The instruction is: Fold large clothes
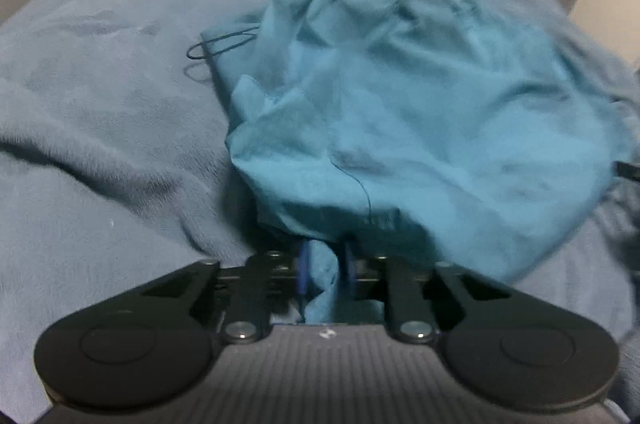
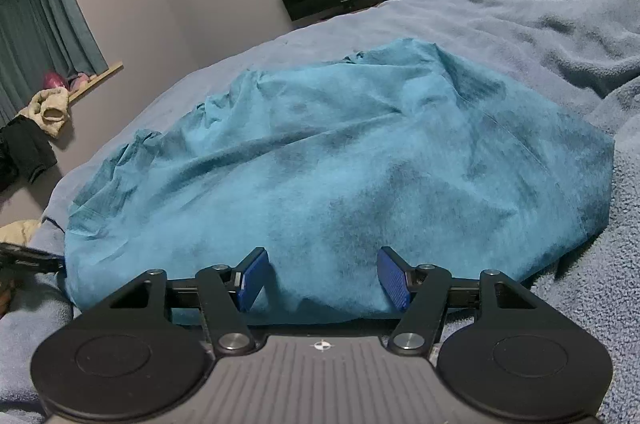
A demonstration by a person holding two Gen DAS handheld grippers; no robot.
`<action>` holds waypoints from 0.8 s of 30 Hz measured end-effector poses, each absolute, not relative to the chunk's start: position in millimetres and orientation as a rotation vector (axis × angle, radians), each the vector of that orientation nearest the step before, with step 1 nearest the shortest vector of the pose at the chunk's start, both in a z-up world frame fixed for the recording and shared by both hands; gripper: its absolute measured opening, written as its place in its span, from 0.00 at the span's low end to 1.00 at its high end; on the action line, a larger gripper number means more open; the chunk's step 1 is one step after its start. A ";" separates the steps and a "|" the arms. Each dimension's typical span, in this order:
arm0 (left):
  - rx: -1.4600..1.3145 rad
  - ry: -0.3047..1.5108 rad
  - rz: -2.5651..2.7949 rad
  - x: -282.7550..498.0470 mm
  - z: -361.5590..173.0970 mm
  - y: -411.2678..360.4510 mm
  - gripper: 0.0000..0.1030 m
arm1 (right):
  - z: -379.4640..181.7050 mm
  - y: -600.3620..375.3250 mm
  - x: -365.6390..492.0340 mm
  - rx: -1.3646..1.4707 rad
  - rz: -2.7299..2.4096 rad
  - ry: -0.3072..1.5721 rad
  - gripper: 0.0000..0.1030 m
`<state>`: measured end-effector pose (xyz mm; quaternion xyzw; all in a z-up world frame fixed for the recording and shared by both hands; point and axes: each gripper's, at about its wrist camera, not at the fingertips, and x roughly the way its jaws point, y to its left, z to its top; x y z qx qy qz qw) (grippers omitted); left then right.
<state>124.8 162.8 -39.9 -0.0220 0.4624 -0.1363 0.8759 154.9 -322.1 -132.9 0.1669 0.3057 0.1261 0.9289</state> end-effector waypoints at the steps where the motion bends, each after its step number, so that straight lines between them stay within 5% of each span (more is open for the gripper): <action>1: -0.067 0.957 -0.305 117.3 -37.1 167.2 0.04 | -133.3 -322.0 155.3 0.343 0.258 0.627 0.62; 19: 0.072 0.881 -0.321 53.6 -5.9 158.3 0.02 | -120.6 -320.8 149.0 0.268 0.210 0.548 0.59; 21: 0.055 0.812 -0.302 48.9 10.0 155.0 0.10 | -116.9 -316.6 151.3 0.216 0.213 0.532 0.59; 24: 0.042 0.714 -0.320 48.8 26.4 136.9 0.46 | -122.3 -307.2 161.0 0.157 0.219 0.569 0.59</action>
